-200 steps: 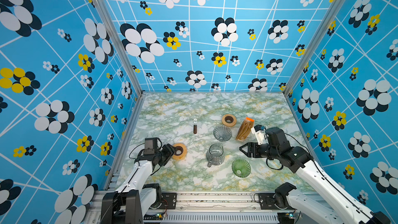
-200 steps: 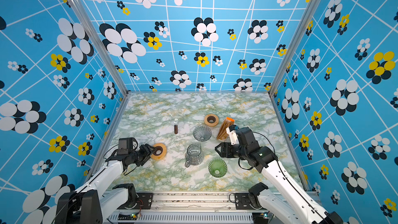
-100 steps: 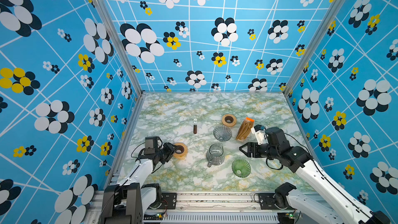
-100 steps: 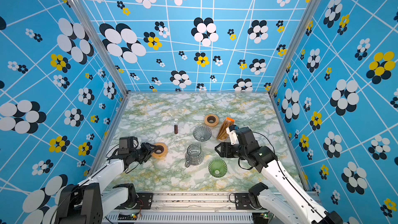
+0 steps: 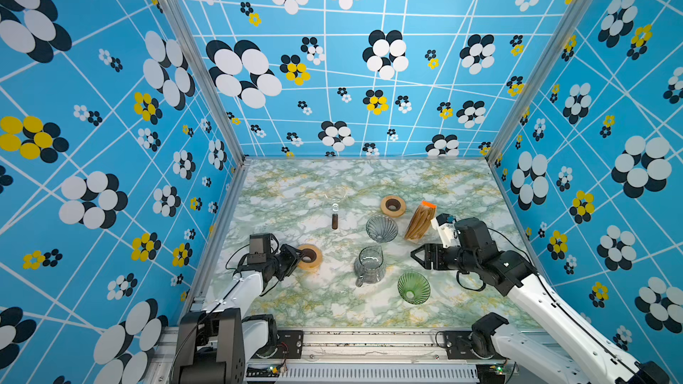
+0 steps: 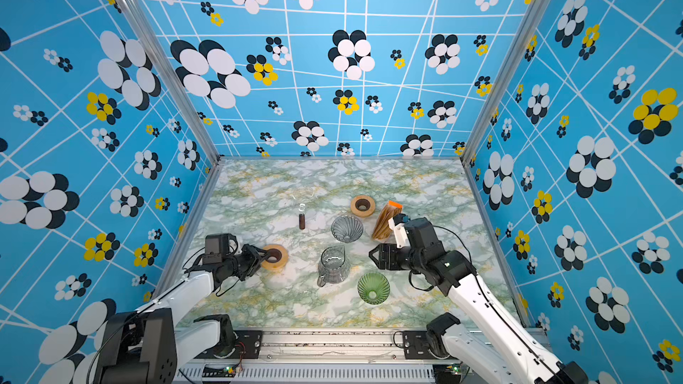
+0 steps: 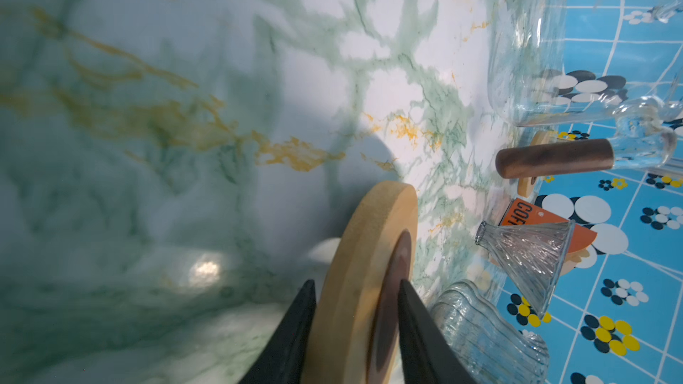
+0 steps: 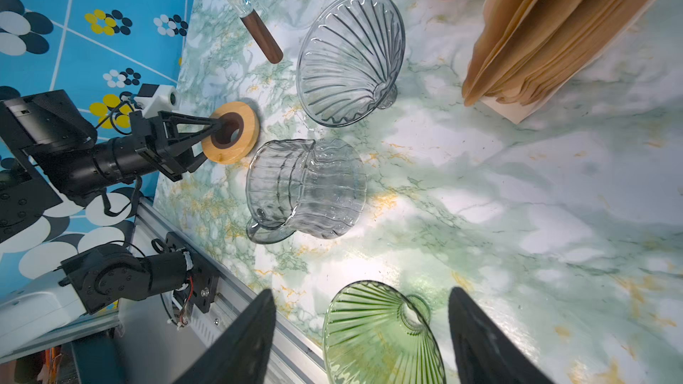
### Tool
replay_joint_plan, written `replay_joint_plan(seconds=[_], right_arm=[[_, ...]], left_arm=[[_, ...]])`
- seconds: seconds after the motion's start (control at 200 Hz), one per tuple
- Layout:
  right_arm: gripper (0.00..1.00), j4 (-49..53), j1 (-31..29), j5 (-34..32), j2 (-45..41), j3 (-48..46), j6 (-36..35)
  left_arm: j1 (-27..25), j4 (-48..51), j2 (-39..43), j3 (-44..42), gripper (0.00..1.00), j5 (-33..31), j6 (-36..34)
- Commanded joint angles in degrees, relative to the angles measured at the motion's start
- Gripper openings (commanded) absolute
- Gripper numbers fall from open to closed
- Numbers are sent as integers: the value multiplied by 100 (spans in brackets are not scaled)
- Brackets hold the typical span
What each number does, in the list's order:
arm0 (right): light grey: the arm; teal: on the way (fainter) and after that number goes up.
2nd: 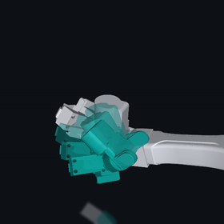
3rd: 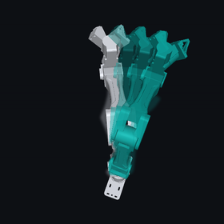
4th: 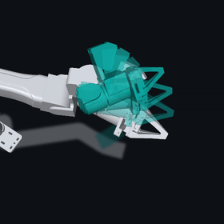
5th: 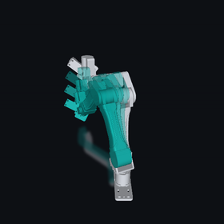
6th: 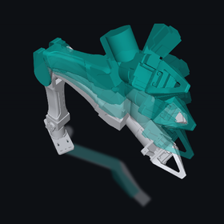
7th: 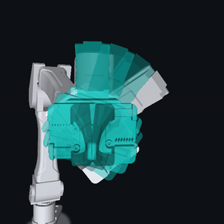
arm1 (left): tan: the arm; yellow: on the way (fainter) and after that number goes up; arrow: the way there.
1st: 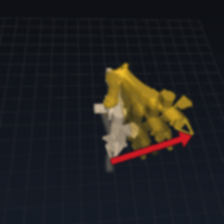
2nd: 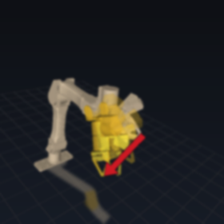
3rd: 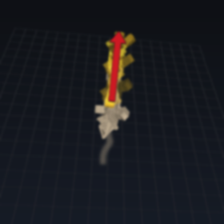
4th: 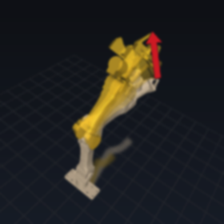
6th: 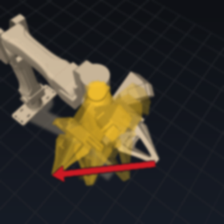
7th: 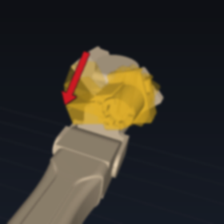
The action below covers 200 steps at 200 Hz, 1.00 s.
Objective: Place the coffee filter in the dripper
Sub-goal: 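Grasp the edge of the wooden ring holder with the left gripper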
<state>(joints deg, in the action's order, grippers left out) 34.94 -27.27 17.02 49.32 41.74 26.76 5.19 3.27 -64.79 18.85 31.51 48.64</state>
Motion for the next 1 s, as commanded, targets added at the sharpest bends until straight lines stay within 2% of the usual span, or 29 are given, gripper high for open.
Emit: replay_joint_plan(seconds=[0.0, 0.32, 0.745, 0.865, 0.995], right_arm=[[75, 48, -27, -76, -64, 77, -21], [75, -20, -25, -58, -23, 45, -11], [81, -35, -31, 31, -29, 14, -12], [85, -137, -25, 249, -22, -3, 4], [91, -552, -40, 952, -101, -110, 67]], left_arm=[[35, 262, 181, 172, 40, -130, -112], [48, 320, 617, 187, 35, -176, -13], [35, -157, 138, 89, 32, 106, 45], [33, -264, 21, 54, 32, 182, 25], [33, -340, -26, 41, 32, 231, 22]])
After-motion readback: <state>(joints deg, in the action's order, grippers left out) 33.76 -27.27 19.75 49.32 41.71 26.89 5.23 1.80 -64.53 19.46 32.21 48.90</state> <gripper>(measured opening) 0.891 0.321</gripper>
